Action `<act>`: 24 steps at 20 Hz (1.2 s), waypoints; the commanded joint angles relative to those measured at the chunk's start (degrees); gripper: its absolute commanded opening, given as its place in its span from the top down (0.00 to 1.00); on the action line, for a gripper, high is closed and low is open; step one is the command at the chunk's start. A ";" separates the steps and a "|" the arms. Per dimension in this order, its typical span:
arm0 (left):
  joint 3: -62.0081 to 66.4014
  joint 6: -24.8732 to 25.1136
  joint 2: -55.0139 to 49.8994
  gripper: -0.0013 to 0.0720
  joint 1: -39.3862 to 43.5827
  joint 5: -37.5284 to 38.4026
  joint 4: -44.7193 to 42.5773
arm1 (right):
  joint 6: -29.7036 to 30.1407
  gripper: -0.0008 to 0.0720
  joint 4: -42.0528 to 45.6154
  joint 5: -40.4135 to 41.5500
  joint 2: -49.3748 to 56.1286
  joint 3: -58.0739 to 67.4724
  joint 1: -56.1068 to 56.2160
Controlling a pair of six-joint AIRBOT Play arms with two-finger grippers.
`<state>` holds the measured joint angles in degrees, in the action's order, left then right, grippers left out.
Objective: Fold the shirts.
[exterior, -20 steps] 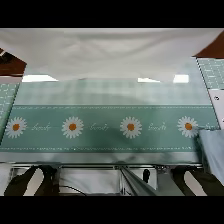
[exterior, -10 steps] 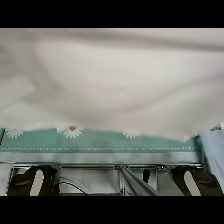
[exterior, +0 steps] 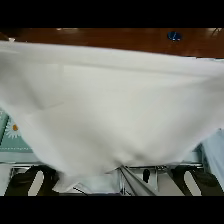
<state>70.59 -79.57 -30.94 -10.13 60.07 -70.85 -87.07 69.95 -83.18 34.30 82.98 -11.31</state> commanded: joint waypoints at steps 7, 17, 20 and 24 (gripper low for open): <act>-3.08 -3.82 -39.58 0.96 11.67 -18.84 2.32 | 8.39 0.96 -10.78 25.70 31.06 -15.08 0.04; 20.98 -9.49 -70.18 0.96 11.52 -9.22 10.86 | 7.26 0.95 -17.97 26.86 60.70 2.05 0.04; 21.00 -7.76 -68.46 0.96 8.72 -1.40 10.67 | 10.10 0.95 -17.77 20.46 59.78 2.08 -2.10; 20.83 -0.39 -65.37 0.96 4.20 13.35 10.56 | 11.50 0.95 -15.91 8.37 57.99 1.90 -6.86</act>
<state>91.05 -84.05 -97.25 -3.51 62.11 -60.51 -77.17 52.69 -66.24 92.62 84.68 -15.77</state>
